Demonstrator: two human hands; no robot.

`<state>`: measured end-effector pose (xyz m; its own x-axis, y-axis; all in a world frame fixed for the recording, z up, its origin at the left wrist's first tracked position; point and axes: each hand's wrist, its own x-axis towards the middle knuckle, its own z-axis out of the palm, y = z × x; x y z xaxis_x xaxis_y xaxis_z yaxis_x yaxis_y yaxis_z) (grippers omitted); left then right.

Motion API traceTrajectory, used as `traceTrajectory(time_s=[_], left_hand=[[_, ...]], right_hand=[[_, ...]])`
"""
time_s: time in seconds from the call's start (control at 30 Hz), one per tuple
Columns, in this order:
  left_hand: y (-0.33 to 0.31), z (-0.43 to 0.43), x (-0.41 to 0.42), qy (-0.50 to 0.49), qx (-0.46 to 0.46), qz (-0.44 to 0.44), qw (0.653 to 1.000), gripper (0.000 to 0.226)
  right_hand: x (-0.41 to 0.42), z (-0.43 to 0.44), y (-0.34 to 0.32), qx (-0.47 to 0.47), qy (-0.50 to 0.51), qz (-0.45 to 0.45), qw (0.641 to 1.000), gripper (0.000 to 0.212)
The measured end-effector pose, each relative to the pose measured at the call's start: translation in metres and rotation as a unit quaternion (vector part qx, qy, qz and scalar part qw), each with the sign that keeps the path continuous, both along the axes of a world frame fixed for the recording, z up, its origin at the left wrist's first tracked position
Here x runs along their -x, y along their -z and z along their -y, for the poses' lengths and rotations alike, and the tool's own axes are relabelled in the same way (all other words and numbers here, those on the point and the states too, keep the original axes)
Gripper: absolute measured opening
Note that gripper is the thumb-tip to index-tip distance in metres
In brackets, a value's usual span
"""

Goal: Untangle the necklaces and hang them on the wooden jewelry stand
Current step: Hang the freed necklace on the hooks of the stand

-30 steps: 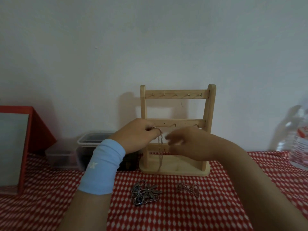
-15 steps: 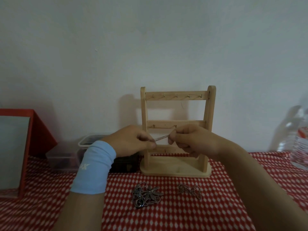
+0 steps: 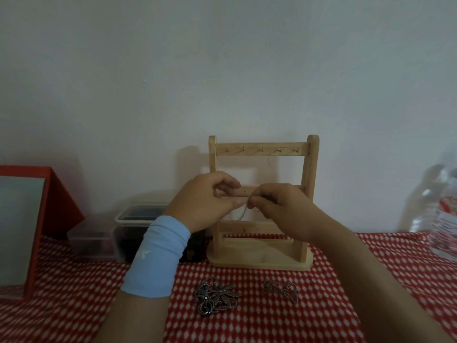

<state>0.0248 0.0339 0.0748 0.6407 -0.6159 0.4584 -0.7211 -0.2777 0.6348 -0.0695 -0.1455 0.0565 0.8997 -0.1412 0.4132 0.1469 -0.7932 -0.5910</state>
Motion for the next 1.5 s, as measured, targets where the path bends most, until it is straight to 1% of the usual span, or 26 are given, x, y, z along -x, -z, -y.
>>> traceTrajectory(time_s=[0.03,0.1,0.17,0.2,0.23,0.27,0.33,0.4,0.5,0.6,0.67,0.73,0.83,0.9,0.97,1.03,1.1,1.17,1.23,1.33,1.4,1.5], left_hand=[[-0.002,0.003,0.003,0.001,-0.022,0.004,1.000,0.029],[0.000,0.010,0.008,0.043,-0.040,-0.046,0.997,0.035],[0.006,0.016,0.012,0.122,-0.026,-0.114,0.986,0.034],[0.009,0.018,0.014,0.152,-0.005,-0.156,0.976,0.031],[0.012,0.019,0.014,0.169,0.013,-0.194,0.966,0.029],[0.013,0.019,0.014,0.168,0.017,-0.209,0.963,0.026],[0.013,0.015,0.009,0.120,-0.022,-0.176,0.977,0.017],[0.012,0.008,0.003,0.071,-0.049,-0.143,0.986,0.019],[0.010,-0.002,-0.008,0.025,-0.005,-0.118,0.993,0.026],[0.013,-0.002,-0.016,-0.058,0.039,-0.044,0.997,0.019],[0.017,0.003,-0.018,-0.147,0.052,0.031,0.987,0.020],[0.021,0.007,-0.015,-0.221,0.058,0.093,0.969,0.026],[0.028,0.012,-0.012,-0.285,0.039,0.147,0.946,0.031],[0.033,0.014,-0.012,-0.297,0.008,0.152,0.943,0.033],[0.035,0.014,-0.015,-0.269,-0.022,0.122,0.955,0.031],[0.030,0.011,-0.018,-0.225,-0.058,0.070,0.970,0.024],[0.026,0.007,-0.021,-0.182,-0.120,0.046,0.975,0.022],[0.025,0.006,-0.020,-0.149,-0.176,0.038,0.972,0.024],[0.027,0.007,-0.017,-0.126,-0.203,0.035,0.970,0.027],[0.029,0.010,-0.014,-0.127,-0.241,0.037,0.962,0.033],[0.027,0.010,-0.014,-0.126,-0.270,0.008,0.954,0.036],[0.021,0.008,-0.012,-0.115,-0.302,-0.034,0.946,0.045]], right_hand=[[0.000,-0.001,-0.001,0.014,-0.006,-0.008,1.000,0.018],[0.000,-0.003,-0.002,0.037,-0.008,-0.010,0.999,0.019],[0.002,-0.004,-0.004,0.041,0.000,0.010,0.999,0.019],[0.002,-0.004,-0.005,0.044,0.006,0.022,0.999,0.018],[0.003,-0.004,-0.005,0.049,0.011,0.033,0.998,0.018],[0.003,-0.003,-0.005,0.054,0.017,0.042,0.997,0.018],[0.003,-0.001,-0.005,0.050,0.040,0.063,0.996,0.017],[0.003,0.004,-0.007,0.047,0.069,0.077,0.994,0.015],[0.002,0.009,-0.006,0.055,0.098,0.090,0.990,0.015],[-0.002,0.007,-0.002,0.081,0.147,0.134,0.977,0.018],[-0.006,0.004,0.002,0.093,0.186,0.174,0.963,0.019],[-0.009,0.002,0.006,0.108,0.220,0.183,0.952,0.019],[-0.012,-0.004,0.015,0.155,0.250,0.159,0.942,0.020],[-0.015,-0.008,0.020,0.201,0.265,0.128,0.934,0.021],[-0.018,-0.007,0.022,0.205,0.264,0.078,0.939,0.019],[-0.019,-0.004,0.019,0.171,0.249,0.016,0.953,0.020],[-0.018,-0.001,0.018,0.161,0.237,-0.025,0.958,0.022],[-0.017,0.002,0.018,0.165,0.233,-0.046,0.957,0.024],[-0.017,0.004,0.019,0.177,0.233,-0.060,0.954,0.026],[-0.016,0.004,0.020,0.187,0.230,-0.076,0.952,0.030],[-0.014,0.002,0.019,0.185,0.223,-0.096,0.952,0.032],[-0.007,0.003,0.010,0.176,0.203,-0.178,0.947,0.034]])
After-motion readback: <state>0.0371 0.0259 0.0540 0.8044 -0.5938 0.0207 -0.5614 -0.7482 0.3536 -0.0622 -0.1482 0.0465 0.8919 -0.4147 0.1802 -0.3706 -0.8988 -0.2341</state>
